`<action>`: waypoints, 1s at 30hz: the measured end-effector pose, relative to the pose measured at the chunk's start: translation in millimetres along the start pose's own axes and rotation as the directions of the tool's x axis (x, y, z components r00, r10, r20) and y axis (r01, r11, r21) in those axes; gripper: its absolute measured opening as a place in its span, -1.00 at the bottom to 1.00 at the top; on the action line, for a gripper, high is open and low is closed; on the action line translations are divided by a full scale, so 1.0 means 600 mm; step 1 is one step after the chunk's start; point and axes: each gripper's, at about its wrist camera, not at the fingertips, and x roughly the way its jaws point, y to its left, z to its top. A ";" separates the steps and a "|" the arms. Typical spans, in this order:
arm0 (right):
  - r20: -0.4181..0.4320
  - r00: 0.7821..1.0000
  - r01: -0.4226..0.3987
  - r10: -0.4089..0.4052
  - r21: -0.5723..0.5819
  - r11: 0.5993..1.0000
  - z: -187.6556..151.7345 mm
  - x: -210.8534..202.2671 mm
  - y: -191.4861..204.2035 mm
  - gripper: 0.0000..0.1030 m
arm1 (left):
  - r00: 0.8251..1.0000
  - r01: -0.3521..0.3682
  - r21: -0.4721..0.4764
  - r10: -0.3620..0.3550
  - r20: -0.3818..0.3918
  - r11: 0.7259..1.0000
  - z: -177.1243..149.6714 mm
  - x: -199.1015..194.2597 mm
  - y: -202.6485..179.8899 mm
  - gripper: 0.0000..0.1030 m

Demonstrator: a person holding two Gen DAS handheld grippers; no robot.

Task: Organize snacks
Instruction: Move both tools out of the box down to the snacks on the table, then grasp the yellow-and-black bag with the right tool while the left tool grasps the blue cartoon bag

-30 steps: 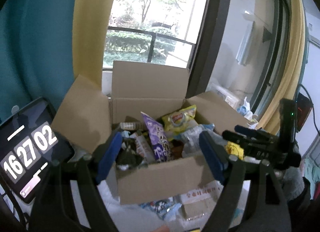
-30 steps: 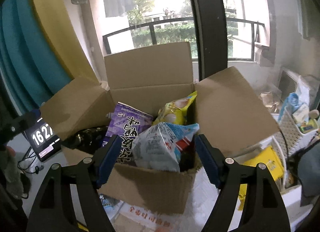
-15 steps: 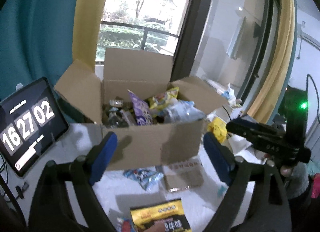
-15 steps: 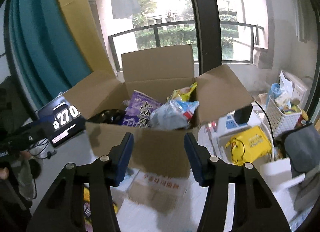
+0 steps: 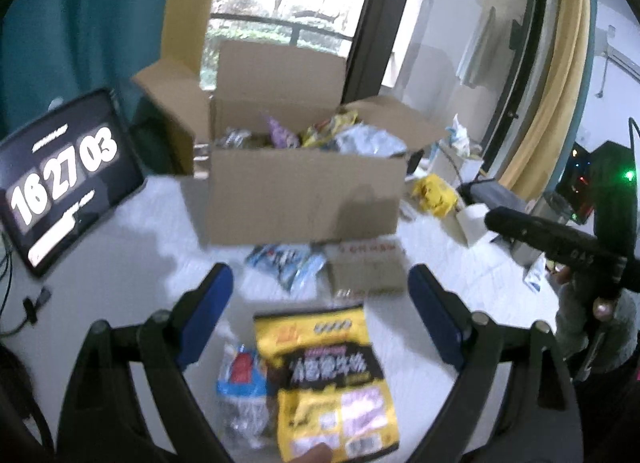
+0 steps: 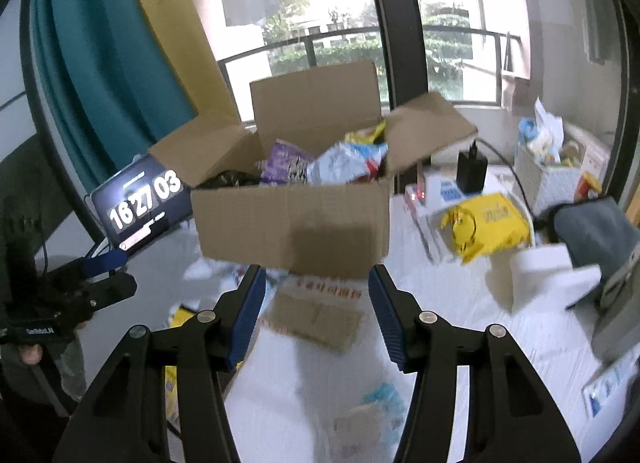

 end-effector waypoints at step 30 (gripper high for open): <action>-0.342 0.897 -0.255 0.282 0.122 0.959 -0.169 0.188 0.139 0.46 | 0.976 -0.112 -0.043 0.102 -0.193 0.993 -0.164 0.065 0.091 0.75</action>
